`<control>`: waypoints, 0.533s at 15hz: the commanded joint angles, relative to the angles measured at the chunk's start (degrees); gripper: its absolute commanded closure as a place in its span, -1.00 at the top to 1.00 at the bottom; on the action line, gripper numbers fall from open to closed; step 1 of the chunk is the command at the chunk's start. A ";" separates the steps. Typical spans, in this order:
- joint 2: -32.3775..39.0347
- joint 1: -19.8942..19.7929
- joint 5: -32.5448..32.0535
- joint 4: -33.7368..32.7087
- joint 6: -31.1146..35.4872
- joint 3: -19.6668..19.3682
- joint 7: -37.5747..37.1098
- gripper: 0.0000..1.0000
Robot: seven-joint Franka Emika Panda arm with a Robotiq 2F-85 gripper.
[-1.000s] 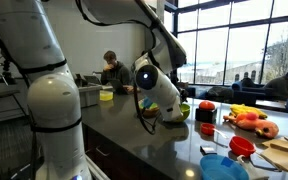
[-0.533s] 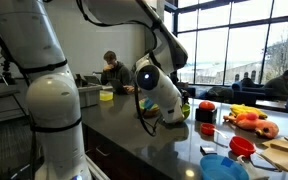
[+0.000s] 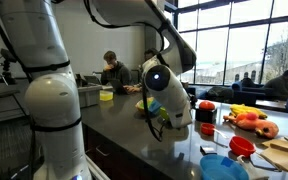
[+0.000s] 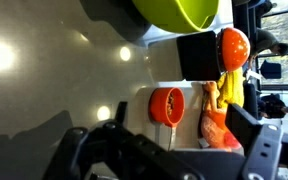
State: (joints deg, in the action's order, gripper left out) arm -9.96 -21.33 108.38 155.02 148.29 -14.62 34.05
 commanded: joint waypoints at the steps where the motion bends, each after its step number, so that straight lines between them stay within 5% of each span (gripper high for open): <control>1: 0.15 -1.16 -5.37 -1.53 1.53 -1.44 -2.55 1.00; 8: 0.05 -0.67 -6.26 -1.60 1.70 -1.63 -1.57 1.00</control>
State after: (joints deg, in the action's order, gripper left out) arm -9.82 -22.17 102.42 153.42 149.94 -16.06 32.75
